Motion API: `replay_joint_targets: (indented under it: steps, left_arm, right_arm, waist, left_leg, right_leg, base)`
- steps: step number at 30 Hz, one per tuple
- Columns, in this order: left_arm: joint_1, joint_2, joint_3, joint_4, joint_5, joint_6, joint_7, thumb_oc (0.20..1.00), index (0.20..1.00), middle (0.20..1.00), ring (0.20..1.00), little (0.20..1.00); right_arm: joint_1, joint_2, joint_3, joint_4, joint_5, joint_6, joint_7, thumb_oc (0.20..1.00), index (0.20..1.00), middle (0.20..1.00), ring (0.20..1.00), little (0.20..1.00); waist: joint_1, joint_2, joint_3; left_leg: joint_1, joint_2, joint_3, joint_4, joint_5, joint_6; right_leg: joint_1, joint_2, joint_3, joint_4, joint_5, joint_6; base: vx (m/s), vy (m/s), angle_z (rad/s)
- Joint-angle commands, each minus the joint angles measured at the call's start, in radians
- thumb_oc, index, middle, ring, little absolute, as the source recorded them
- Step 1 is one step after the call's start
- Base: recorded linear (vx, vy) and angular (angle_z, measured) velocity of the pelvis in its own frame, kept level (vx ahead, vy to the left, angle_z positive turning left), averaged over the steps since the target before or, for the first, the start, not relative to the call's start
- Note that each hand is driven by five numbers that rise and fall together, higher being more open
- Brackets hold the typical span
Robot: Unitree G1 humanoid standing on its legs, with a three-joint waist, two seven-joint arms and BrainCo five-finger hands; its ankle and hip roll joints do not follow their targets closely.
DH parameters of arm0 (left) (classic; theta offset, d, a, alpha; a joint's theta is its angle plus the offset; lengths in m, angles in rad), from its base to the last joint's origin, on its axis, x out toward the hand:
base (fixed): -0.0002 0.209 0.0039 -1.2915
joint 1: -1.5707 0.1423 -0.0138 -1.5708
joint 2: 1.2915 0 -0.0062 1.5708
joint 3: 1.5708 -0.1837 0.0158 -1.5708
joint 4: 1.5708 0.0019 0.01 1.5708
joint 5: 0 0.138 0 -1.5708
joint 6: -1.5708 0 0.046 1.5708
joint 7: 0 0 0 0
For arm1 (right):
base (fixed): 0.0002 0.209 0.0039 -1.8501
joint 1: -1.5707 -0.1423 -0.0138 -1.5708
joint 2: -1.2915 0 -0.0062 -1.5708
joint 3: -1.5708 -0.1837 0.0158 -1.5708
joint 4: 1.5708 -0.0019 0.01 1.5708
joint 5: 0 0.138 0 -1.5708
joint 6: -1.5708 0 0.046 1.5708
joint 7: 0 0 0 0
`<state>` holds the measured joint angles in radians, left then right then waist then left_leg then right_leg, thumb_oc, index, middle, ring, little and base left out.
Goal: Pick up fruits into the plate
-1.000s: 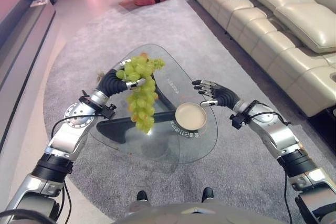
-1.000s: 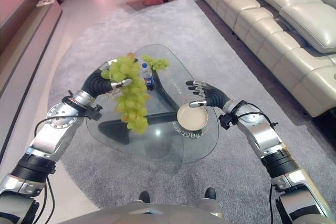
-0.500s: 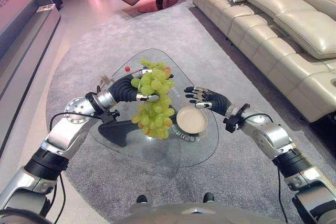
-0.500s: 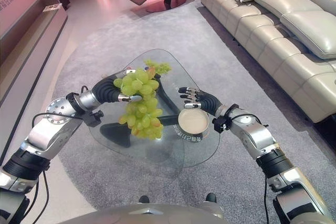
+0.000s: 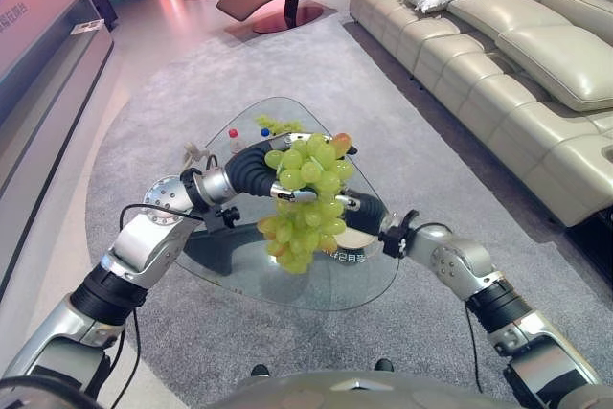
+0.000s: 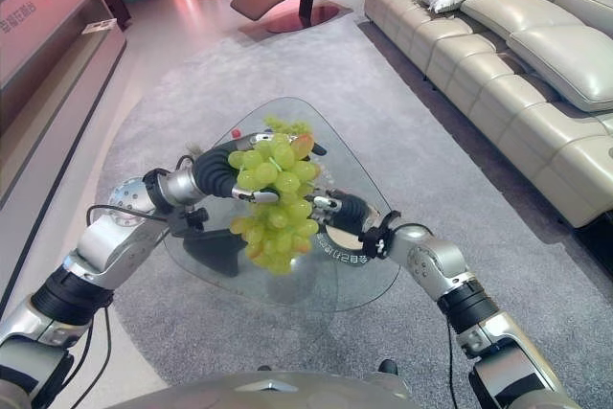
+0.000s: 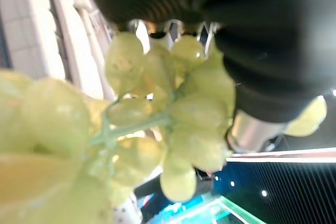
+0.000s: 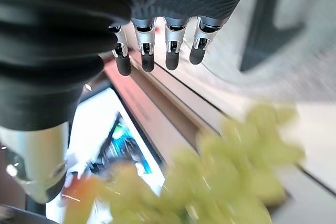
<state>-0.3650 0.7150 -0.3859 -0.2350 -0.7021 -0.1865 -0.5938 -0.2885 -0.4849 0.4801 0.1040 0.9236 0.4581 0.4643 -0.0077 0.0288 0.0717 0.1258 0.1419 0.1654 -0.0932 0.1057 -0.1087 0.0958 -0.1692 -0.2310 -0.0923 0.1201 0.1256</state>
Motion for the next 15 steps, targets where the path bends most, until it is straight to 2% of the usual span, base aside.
replay_joint_targets:
  steps: [1,6,11,15]
  left_arm:
    - [-0.114,0.002,0.006,-0.057,-0.114,-0.077,0.049,0.2,0.2,0.2,0.2,0.2]
    - [-0.126,-0.016,-0.003,-0.05,-0.135,-0.042,0.096,0.2,0.2,0.2,0.2,0.2]
    - [-0.139,-0.035,-0.012,-0.025,-0.155,-0.009,0.133,0.2,0.2,0.2,0.2,0.2]
    - [-0.148,-0.056,-0.021,0.008,-0.163,0.012,0.162,0.2,0.2,0.2,0.2,0.2]
  right_arm:
    - [-0.032,0.016,0.028,-0.139,0.046,-0.03,0.124,1.0,1.0,1.0,1.0,1.0]
    - [-0.038,-0.023,0.047,-0.225,-0.004,-0.029,0.255,1.0,1.0,1.0,1.0,1.0]
    - [-0.05,-0.044,0.06,-0.268,-0.025,-0.033,0.317,1.0,1.0,1.0,1.0,1.0]
    - [-0.067,-0.035,0.071,-0.277,-0.033,-0.039,0.328,1.0,1.0,1.0,1.0,1.0]
  waist:
    - [0.001,-0.04,-0.001]
    - [-0.011,-0.045,0.002]
    - [-0.016,-0.05,-0.002]
    - [-0.018,-0.053,-0.004]
  left_leg:
    - [0.013,-0.027,0.012,0.028,-0.146,0.01]
    - [0.013,-0.028,0.014,0.029,-0.145,0.013]
    - [0.019,-0.029,0.014,0.027,-0.144,0.013]
    - [0.02,-0.028,0.016,0.027,-0.144,0.012]
  right_leg:
    - [0.049,-0.012,-0.011,0.033,-0.122,0.024]
    - [0.044,-0.01,0.003,0.04,-0.126,0.022]
    - [0.049,-0.01,0.008,0.035,-0.123,0.023]
    - [0.05,-0.012,0.007,0.033,-0.12,0.025]
  base:
    - [0.0,0.0,0.0]
    - [0.0,-0.001,-0.01]
    - [0.0,0.0,0.0]
    - [0.0,0.0,0.0]
